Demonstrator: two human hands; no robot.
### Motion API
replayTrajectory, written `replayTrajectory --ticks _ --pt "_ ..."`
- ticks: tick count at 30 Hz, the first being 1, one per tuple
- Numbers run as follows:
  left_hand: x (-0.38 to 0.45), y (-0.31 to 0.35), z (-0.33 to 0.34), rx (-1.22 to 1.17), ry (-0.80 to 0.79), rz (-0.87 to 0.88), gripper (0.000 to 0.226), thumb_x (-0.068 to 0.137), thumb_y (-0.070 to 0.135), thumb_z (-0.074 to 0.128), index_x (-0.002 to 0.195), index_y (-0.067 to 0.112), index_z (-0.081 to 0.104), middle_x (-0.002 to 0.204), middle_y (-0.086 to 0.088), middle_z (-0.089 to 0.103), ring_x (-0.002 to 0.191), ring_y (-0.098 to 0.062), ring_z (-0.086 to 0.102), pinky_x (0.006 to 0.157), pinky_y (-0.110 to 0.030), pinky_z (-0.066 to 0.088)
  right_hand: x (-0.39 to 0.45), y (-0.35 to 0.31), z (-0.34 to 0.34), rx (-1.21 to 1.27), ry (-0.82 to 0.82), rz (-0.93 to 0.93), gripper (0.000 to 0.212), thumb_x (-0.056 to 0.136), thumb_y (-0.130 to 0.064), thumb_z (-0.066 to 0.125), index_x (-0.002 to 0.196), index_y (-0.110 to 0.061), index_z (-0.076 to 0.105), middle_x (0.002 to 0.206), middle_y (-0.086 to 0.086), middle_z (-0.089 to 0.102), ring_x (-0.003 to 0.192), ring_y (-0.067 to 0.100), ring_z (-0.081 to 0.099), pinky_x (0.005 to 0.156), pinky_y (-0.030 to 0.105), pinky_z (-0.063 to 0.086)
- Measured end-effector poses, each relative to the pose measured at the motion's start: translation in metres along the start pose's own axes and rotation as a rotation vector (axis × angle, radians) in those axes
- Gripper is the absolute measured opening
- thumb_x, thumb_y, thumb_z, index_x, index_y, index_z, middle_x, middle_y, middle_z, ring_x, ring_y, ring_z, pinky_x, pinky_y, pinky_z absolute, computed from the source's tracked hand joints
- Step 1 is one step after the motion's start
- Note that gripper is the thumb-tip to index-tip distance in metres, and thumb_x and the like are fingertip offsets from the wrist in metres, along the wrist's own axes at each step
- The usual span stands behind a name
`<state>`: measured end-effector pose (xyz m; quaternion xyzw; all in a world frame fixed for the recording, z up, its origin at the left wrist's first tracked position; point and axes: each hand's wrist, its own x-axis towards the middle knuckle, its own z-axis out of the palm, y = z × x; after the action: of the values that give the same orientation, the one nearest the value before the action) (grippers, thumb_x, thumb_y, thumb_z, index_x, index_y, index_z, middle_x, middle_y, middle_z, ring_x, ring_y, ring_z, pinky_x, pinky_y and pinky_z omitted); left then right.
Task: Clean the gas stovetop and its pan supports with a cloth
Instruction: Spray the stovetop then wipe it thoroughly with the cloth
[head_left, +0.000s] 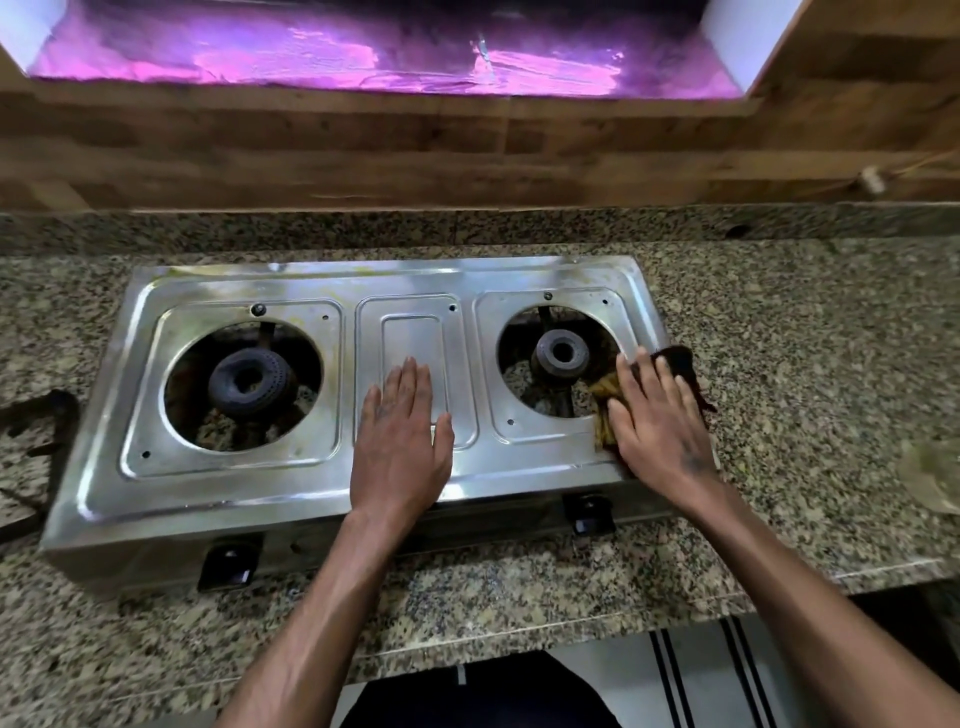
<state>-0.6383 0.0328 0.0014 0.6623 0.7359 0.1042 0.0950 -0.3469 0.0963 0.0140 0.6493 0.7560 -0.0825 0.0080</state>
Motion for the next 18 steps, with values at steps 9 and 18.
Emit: replayTrajectory --ticks 9,18 --pt "0.001 0.002 -0.001 -0.014 0.002 -0.010 0.070 0.094 0.044 0.018 0.156 0.011 0.018 0.164 -0.005 0.012 0.151 -0.017 0.008 0.123 -0.038 0.003 0.038 0.008 -0.005 0.009 0.018 0.075 0.071 0.096 -0.056 0.009 0.160 -0.025 0.005 0.167 0.003 -0.001 0.154 0.022 -0.004 0.124 0.043 -0.004" --pt "0.032 0.015 -0.002 -0.006 -0.020 -0.016 0.065 0.102 0.039 0.027 0.156 0.008 0.009 0.165 -0.007 0.003 0.152 -0.020 0.000 0.123 -0.044 0.002 0.034 0.031 -0.012 0.077 -0.024 -0.005 0.062 0.102 -0.052 0.017 0.159 -0.032 0.006 0.167 -0.003 -0.007 0.153 0.018 -0.011 0.124 0.047 0.003"
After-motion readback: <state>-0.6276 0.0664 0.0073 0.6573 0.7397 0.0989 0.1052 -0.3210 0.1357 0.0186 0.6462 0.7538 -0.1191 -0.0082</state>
